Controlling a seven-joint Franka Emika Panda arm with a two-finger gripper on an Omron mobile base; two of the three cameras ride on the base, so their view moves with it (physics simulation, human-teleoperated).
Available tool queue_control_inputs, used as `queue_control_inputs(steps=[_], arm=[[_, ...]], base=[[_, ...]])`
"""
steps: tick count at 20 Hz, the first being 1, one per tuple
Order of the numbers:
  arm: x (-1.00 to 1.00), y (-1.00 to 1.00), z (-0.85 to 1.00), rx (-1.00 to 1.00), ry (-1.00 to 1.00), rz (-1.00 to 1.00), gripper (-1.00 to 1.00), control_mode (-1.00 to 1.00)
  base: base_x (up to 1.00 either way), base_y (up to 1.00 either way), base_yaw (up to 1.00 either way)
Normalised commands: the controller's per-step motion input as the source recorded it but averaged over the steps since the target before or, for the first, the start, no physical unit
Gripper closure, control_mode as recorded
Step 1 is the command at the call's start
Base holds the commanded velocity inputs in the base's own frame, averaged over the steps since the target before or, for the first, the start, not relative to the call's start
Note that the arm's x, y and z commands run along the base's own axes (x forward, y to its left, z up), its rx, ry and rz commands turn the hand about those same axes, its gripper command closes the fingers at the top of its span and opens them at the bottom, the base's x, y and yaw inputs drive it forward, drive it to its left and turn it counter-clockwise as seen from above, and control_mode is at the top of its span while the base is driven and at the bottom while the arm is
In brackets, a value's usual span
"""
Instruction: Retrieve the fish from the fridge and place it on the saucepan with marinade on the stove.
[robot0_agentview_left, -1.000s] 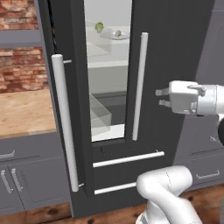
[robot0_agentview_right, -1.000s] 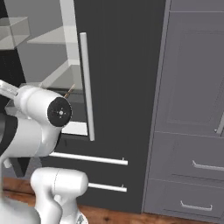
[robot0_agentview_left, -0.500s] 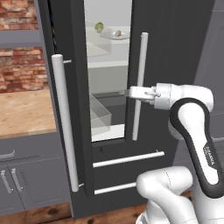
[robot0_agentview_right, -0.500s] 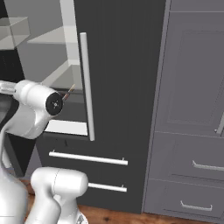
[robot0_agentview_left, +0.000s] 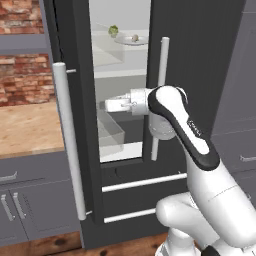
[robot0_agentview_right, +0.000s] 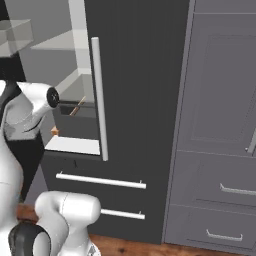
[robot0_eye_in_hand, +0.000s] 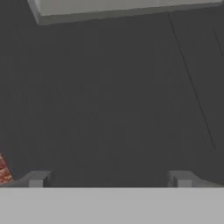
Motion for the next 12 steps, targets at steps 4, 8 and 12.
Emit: queue_control_inputs(steps=[4,8,12], arm=[[0.67,1.00,-0.20,-0.06,-0.04,0.32,-1.00,-1.00],[0.42,1.00,-0.38,-0.07,-0.10,0.31,-1.00,-1.00],[-0.21,-0.16,0.02,0.01,-0.03,0.00,-1.00,-1.00]], base=[[0.00,0.00,0.00],[0.00,0.00,0.00],[0.00,0.00,0.00]])
